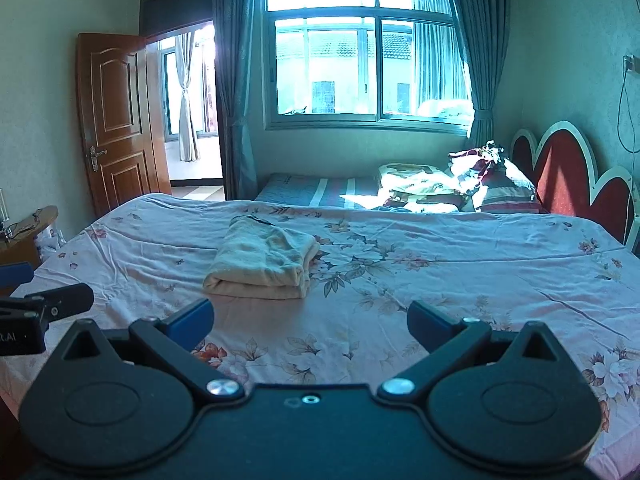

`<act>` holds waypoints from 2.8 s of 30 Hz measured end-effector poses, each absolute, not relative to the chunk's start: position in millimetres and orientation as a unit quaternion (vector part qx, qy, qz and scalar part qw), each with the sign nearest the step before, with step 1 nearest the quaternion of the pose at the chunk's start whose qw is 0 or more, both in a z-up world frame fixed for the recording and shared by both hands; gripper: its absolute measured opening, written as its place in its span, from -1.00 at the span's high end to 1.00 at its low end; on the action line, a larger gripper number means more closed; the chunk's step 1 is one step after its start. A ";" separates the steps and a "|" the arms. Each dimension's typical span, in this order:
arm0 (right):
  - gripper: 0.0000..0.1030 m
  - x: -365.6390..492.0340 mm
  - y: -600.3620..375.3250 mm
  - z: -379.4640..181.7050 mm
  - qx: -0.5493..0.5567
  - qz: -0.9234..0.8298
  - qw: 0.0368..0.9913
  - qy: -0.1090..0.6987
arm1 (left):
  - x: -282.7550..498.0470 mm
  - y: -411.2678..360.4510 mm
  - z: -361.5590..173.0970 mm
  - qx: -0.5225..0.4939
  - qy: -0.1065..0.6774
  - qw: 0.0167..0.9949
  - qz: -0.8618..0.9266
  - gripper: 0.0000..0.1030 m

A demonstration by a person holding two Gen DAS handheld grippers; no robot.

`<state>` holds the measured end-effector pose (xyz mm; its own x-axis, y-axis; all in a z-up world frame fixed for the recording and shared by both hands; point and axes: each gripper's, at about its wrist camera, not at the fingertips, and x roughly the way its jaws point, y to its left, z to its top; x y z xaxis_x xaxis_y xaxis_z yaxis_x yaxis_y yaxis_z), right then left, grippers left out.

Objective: Fold small clothes

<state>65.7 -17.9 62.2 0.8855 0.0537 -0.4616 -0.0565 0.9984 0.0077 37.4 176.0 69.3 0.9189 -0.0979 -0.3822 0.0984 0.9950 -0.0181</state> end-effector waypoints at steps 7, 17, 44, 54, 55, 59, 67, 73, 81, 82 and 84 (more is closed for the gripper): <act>-0.99 52.0 -8.7 68.3 -0.009 0.030 0.974 0.224 | 28.9 177.2 73.8 0.002 0.185 0.981 -0.052 -1.00; -0.99 51.5 -5.5 70.3 -0.012 0.029 0.975 0.220 | 26.8 175.3 76.9 0.003 0.181 0.982 -0.054 -1.00; -0.99 57.6 -1.1 71.5 -0.011 0.033 0.974 0.222 | 29.2 172.6 77.9 0.011 0.178 0.983 -0.053 -1.00; -0.99 60.0 1.9 71.3 -0.011 0.034 0.974 0.223 | 27.8 172.8 78.9 0.011 0.177 0.983 -0.051 -1.00; -0.99 59.2 1.2 71.0 -0.011 0.034 0.974 0.223 | 27.6 172.6 78.9 0.012 0.177 0.983 -0.052 -1.00; -0.99 59.7 2.3 71.1 -0.011 0.035 0.974 0.223 | 27.3 172.5 79.0 0.016 0.175 0.983 -0.053 -1.00; -0.99 60.4 5.0 72.0 -0.011 0.037 0.974 0.222 | 26.9 172.8 80.1 0.015 0.174 0.983 -0.050 -1.00; -0.99 60.7 5.6 72.5 -0.011 0.037 0.974 0.222 | 27.0 171.8 80.0 0.018 0.173 0.983 -0.051 -1.00; -0.99 60.4 6.0 72.8 -0.012 0.037 0.974 0.221 | 26.7 172.6 79.7 0.014 0.172 0.983 -0.056 -1.00; -0.99 60.9 6.9 73.1 -0.013 0.037 0.974 0.221 | 26.7 172.9 79.6 0.014 0.171 0.984 -0.057 -1.00; -0.99 60.3 5.9 72.5 -0.011 0.037 0.974 0.221 | 26.5 173.1 79.6 0.016 0.166 0.984 -0.061 -1.00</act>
<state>60.3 5.9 72.5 0.8993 0.0674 -0.4321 -0.0771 0.9970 -0.0049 26.5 173.1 79.6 0.9372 -0.1156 -0.3292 0.1263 0.9919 0.0112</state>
